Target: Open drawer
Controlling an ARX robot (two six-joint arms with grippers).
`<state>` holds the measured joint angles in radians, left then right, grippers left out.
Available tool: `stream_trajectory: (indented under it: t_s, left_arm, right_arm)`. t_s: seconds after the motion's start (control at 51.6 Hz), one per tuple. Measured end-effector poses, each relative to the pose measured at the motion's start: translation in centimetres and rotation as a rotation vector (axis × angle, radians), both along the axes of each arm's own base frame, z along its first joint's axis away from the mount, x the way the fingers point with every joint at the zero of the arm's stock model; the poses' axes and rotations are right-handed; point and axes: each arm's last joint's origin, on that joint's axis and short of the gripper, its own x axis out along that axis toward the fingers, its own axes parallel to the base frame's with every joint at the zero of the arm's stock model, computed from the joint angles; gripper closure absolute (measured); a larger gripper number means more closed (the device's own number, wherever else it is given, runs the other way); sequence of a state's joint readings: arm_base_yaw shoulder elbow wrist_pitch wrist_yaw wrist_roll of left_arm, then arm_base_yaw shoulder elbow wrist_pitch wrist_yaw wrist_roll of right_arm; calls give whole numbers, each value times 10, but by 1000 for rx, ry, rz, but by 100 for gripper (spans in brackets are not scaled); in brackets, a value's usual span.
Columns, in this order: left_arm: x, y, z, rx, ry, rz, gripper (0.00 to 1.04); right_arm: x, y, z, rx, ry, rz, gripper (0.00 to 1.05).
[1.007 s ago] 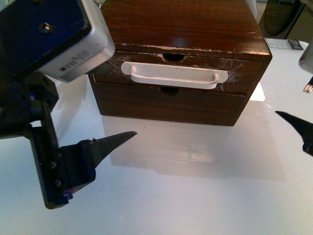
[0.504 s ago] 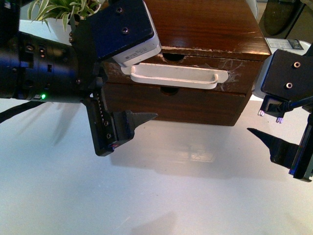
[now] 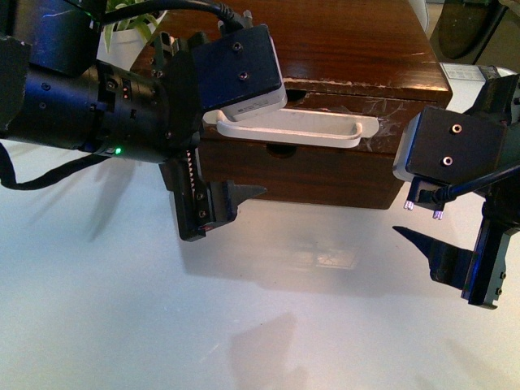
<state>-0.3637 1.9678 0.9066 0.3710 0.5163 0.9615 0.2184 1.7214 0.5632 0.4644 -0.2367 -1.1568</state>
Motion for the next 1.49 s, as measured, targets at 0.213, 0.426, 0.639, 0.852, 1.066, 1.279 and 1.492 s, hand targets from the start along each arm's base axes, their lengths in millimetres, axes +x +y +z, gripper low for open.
stream_trajectory:
  t_s: [0.213, 0.426, 0.639, 0.852, 1.066, 1.279, 1.492]
  left_arm:
    - [6, -6, -5, 27, 1, -21, 8]
    - [12, -8, -8, 38, 0, -18, 8]
    - [16, -9, -7, 42, 5, -15, 8]
    - [17, -10, -10, 54, 26, -12, 8]
    - [19, -14, -13, 63, 38, -16, 8]
    - [24, -16, -14, 76, 45, -13, 8]
    - [32, -18, -14, 105, 56, -16, 8]
  right_arm:
    - [2, 4, -2, -20, 0, 28, 9]
    - [5, 8, 0, -11, -9, 47, 9]
    - [9, 10, 3, -1, -20, 59, 9]
    - [9, 12, 3, 0, -14, 70, 9]
    - [10, 15, 4, 6, -18, 83, 9]
    - [10, 17, 3, 9, -10, 94, 9]
    - [13, 20, 1, 9, -3, 101, 9]
